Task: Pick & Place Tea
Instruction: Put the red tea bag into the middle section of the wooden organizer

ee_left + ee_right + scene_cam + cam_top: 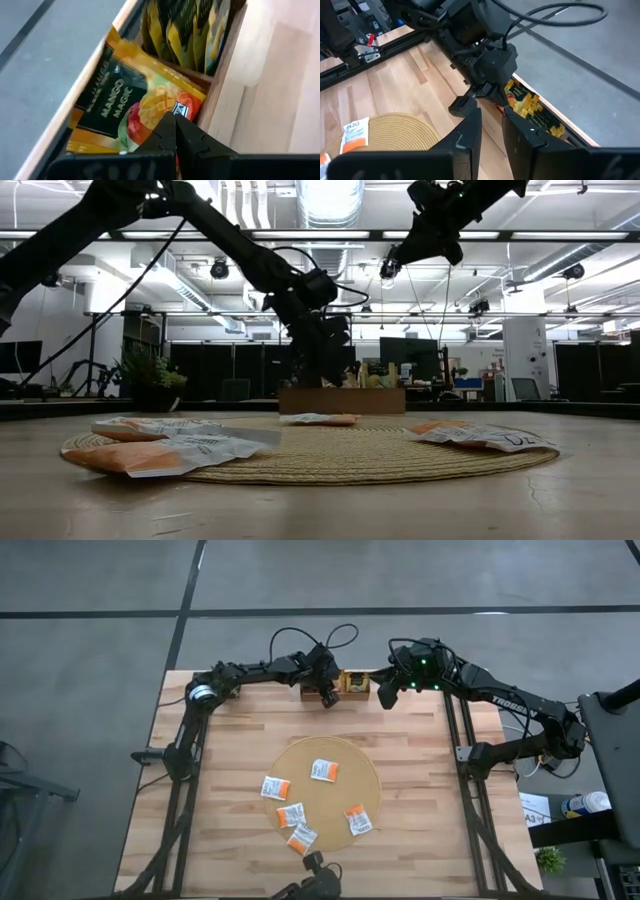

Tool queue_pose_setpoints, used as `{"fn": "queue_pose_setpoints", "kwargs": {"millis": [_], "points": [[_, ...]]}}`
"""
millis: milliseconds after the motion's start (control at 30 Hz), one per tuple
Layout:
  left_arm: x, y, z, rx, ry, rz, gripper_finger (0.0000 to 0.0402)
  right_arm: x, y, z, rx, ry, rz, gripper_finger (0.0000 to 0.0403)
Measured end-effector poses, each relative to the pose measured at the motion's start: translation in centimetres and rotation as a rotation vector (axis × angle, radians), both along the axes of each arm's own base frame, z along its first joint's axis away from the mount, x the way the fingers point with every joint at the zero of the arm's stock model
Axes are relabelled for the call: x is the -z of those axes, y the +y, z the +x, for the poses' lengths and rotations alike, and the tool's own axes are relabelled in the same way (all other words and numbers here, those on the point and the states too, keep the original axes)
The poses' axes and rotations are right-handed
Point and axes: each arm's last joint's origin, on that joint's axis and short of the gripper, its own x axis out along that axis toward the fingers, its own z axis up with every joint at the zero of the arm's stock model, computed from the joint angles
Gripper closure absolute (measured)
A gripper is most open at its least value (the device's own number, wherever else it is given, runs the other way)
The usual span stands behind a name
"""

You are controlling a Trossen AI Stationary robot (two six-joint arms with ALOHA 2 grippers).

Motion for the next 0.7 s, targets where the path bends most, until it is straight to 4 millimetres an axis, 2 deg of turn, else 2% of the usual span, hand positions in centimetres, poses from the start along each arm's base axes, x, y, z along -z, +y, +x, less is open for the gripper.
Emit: {"fn": "queue_pose_setpoints", "kwargs": {"millis": [400,533,700], "points": [[-4.0,0.6,0.9,-0.008,-0.067,0.032,0.0401,0.0,0.0,0.0,-0.016,0.012,-0.024,0.0321],[-4.2,0.5,0.9,-0.001,-0.073,0.009,0.0401,0.0,0.0,0.0,-0.026,0.019,-0.038,0.0315],[-2.9,0.2,0.6,0.008,-0.053,-0.043,0.0402,0.0,0.0,0.0,-0.031,0.023,-0.045,0.0312]]}}
